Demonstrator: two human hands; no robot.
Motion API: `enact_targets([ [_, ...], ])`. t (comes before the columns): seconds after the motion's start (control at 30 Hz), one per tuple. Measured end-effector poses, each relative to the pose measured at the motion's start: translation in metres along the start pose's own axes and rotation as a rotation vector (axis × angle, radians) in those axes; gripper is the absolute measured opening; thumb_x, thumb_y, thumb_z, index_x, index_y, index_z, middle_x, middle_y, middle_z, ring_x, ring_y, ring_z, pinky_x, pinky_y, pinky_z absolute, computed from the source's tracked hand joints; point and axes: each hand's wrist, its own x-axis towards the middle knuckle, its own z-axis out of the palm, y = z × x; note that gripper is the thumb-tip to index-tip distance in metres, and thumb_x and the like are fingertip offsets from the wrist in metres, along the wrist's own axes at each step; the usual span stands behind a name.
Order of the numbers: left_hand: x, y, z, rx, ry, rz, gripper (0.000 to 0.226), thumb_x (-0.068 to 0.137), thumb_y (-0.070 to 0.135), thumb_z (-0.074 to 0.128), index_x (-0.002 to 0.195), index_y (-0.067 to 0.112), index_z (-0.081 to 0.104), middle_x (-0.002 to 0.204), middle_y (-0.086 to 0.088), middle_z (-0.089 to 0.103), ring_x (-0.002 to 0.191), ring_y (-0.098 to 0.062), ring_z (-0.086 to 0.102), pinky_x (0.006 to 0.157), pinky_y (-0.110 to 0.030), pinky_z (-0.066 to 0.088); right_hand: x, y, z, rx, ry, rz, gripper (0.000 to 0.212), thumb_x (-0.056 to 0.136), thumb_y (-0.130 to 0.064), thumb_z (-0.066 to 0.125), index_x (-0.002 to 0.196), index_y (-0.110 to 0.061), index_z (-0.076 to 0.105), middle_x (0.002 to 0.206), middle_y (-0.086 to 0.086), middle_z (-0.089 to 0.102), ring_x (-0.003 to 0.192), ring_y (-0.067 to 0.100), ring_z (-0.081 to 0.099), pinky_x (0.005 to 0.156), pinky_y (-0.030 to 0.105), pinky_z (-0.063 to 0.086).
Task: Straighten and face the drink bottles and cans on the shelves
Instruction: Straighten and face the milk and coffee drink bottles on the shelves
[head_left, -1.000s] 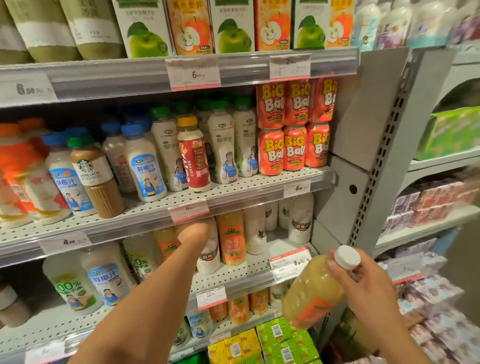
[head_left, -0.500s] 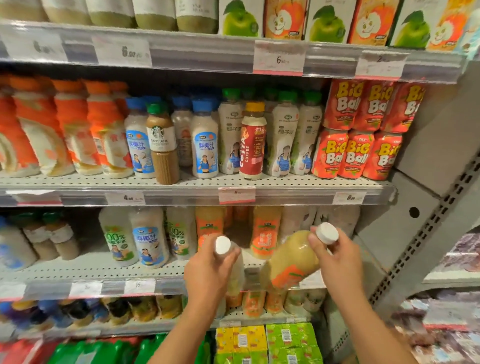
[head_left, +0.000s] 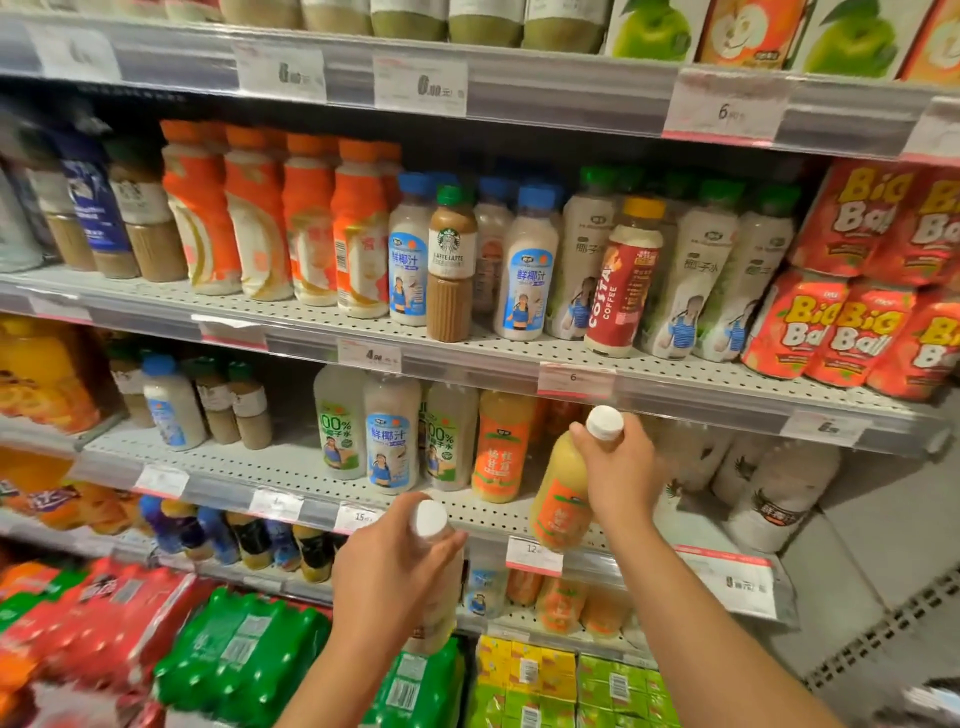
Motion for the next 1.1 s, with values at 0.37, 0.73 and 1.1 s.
enact_targets([
  [0.37, -0.006, 0.000, 0.008, -0.039, -0.010, 0.018, 0.048, 0.078, 0.060, 0.078, 0.114, 0.032, 0.064, 0.081, 0.008, 0.072, 0.082, -0.019, 0.068, 0.069, -0.037, 0.054, 0.005, -0.009, 0.005, -0.213, -0.083, -0.013, 0.033, 0.085, -0.055, 0.071, 0.100, -0.026, 0.063, 0.103, 0.000, 0.069, 0.104, 0.028, 0.058, 0.075, 0.034, 0.041],
  [0.73, -0.009, -0.003, 0.004, -0.051, -0.009, 0.026, 0.043, 0.076, 0.060, 0.077, 0.108, 0.034, 0.064, 0.077, 0.011, 0.071, 0.079, -0.017, 0.068, 0.066, -0.036, 0.053, 0.010, 0.023, 0.014, -0.364, -0.293, -0.018, 0.073, 0.081, -0.062, 0.069, 0.133, -0.015, 0.048, 0.134, 0.011, 0.054, 0.124, 0.035, 0.051, 0.098, 0.046, 0.047],
  [1.1, -0.003, -0.003, 0.004, -0.004, -0.035, 0.027, 0.054, 0.076, 0.061, 0.077, 0.118, 0.030, 0.064, 0.074, 0.011, 0.065, 0.079, -0.019, 0.067, 0.067, -0.039, 0.055, 0.036, 0.012, 0.032, -0.845, -0.246, -0.129, 0.061, 0.065, -0.080, 0.073, 0.088, -0.025, 0.058, 0.099, 0.005, 0.069, 0.095, 0.029, 0.067, 0.062, 0.031, 0.042],
])
